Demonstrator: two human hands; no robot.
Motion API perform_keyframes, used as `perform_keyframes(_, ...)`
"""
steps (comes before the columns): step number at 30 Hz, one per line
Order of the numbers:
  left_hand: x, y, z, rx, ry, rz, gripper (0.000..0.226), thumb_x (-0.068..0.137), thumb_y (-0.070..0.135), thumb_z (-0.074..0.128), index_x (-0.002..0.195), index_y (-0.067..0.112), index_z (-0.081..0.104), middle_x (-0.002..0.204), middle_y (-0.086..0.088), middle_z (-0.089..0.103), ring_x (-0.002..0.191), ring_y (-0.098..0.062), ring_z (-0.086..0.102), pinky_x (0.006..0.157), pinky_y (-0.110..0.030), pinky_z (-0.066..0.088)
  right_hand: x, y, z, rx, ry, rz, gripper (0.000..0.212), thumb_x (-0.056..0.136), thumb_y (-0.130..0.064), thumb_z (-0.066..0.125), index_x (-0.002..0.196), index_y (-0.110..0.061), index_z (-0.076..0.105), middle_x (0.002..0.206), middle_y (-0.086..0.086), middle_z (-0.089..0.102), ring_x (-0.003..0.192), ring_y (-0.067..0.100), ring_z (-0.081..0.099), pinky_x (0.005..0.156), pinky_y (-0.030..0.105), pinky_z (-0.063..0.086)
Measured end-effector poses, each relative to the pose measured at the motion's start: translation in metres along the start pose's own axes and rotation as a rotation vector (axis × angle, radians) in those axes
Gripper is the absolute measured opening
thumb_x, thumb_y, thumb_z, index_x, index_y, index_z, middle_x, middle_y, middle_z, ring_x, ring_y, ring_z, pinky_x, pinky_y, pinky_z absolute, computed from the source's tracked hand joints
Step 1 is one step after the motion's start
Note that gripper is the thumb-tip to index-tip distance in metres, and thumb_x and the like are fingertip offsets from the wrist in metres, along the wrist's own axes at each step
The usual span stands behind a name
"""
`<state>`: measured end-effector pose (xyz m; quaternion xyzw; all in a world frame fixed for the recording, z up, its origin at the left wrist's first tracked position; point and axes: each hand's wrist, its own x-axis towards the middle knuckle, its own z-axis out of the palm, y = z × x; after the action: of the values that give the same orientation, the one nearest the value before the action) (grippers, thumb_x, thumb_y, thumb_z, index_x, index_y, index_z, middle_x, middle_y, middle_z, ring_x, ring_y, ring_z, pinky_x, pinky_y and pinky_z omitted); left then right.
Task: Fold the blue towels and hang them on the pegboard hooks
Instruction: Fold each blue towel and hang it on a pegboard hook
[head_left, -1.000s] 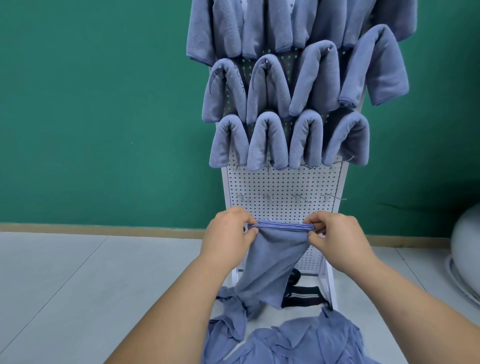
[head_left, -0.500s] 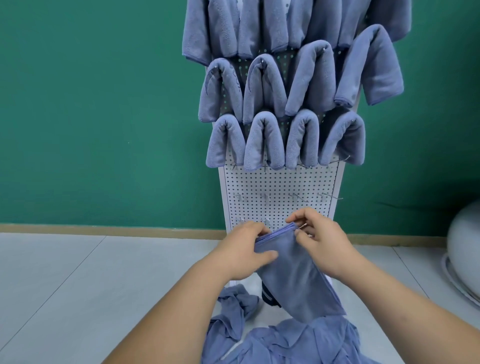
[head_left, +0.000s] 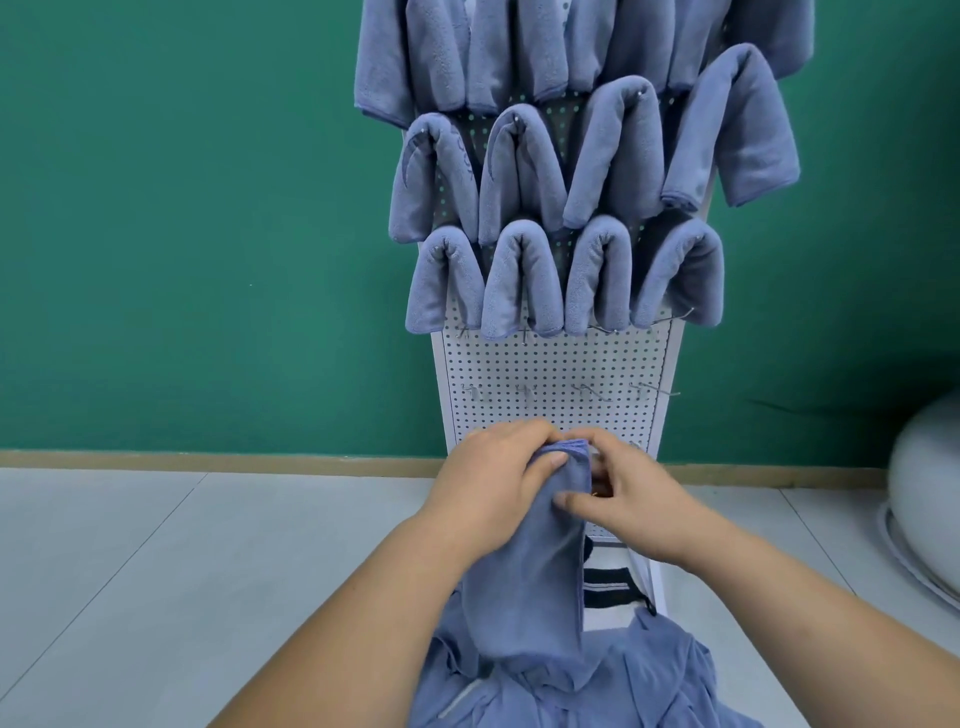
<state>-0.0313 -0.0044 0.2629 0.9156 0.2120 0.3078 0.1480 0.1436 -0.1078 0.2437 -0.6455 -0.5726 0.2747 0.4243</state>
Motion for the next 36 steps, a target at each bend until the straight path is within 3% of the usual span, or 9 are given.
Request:
perform_keyframes(3,0.002,-0.001,-0.007,-0.009,0.054,0.047,0.012,0.107,0.036,0.054,0.109,0.030,0.064,0.102,0.016,0.066,0.097,-0.011,0.056,0.093,-0.040,0.047,0.001,0.015,-0.004,-0.170,-0.107,0.040,0.043,0.089,-0.028,0.079,0.127,-0.036,0.061,0.104,-0.014,0.078,0.097,0.006,0.074,0.088,0.030,0.059)
perform_keyframes(7,0.002,-0.012,-0.020,-0.224,0.209,-0.132,0.008,0.106,0.032,0.058,0.107,0.034,0.065,0.100,0.017,0.068,0.097,-0.008,0.062,0.086,-0.027,0.049,0.001,0.044,-0.017,-0.415,-0.177,0.109,0.018,0.088,-0.033,0.081,0.096,-0.038,0.066,0.097,-0.020,0.076,0.090,0.000,0.071,0.086,0.031,0.059)
perform_keyframes(10,0.000,-0.028,-0.026,-0.342,0.354,-0.298,0.009,0.105,0.026,0.060,0.104,0.032,0.067,0.097,0.018,0.071,0.094,-0.003,0.064,0.082,-0.018,0.048,-0.002,0.059,-0.033,-0.545,-0.205,0.154,0.017,0.089,-0.035,0.079,0.080,-0.035,0.064,0.079,-0.021,0.069,0.073,0.003,0.063,0.069,0.022,0.051)
perform_keyframes(13,-0.004,-0.058,-0.026,-0.325,0.400,-0.453,0.009,0.105,0.025,0.060,0.102,0.028,0.068,0.095,0.013,0.071,0.090,-0.009,0.065,0.081,-0.025,0.050,-0.006,0.066,-0.049,-0.530,-0.158,0.210,0.028,0.090,-0.032,0.081,0.070,-0.029,0.060,0.064,-0.018,0.062,0.060,0.003,0.051,0.061,0.019,0.043)
perform_keyframes(17,-0.011,-0.077,-0.022,-0.353,0.299,-0.652,0.008,0.103,0.023,0.063,0.099,0.025,0.069,0.093,0.004,0.073,0.086,-0.021,0.067,0.082,-0.035,0.054,-0.010,0.067,-0.065,-0.371,-0.002,0.234,0.018,0.088,-0.037,0.082,0.081,-0.022,0.074,0.078,-0.003,0.075,0.072,0.022,0.065,0.071,0.039,0.054)
perform_keyframes(20,-0.011,-0.078,-0.019,-0.503,0.296,-0.808,0.012,0.100,0.024,0.062,0.090,0.020,0.066,0.089,0.002,0.070,0.082,-0.023,0.061,0.077,-0.036,0.049,-0.012,0.058,-0.070,-0.048,0.208,0.214,0.025,0.095,-0.034,0.076,0.079,-0.015,0.070,0.073,-0.001,0.064,0.072,0.017,0.052,0.071,0.036,0.040)
perform_keyframes(24,-0.003,-0.069,-0.019,-0.758,0.393,-0.889,0.016,0.092,0.030,0.058,0.082,0.020,0.064,0.087,0.000,0.063,0.082,-0.022,0.053,0.079,-0.040,0.045,-0.006,0.041,-0.070,0.154,0.447,0.167,0.041,0.097,-0.054,0.066,0.097,-0.014,0.066,0.099,0.022,0.064,0.084,0.020,0.057,0.078,0.042,0.044)
perform_keyframes(29,0.004,-0.058,-0.013,-0.800,0.465,-0.875,0.020,0.103,0.031,0.051,0.101,0.016,0.064,0.102,-0.003,0.070,0.086,-0.020,0.059,0.078,-0.040,0.047,-0.002,0.021,-0.064,0.126,0.651,0.105,0.031,0.102,-0.049,0.062,0.092,-0.019,0.062,0.087,0.002,0.070,0.077,0.021,0.062,0.070,0.040,0.048)
perform_keyframes(36,-0.003,-0.075,0.004,-0.588,0.434,-0.981,0.009,0.101,0.027,0.061,0.108,0.024,0.065,0.107,0.005,0.069,0.098,-0.021,0.067,0.087,-0.040,0.057,0.007,0.051,-0.061,0.239,0.582,0.353,0.034,0.089,-0.037,0.083,0.115,-0.023,0.066,0.100,0.000,0.079,0.097,0.025,0.075,0.093,0.050,0.060)
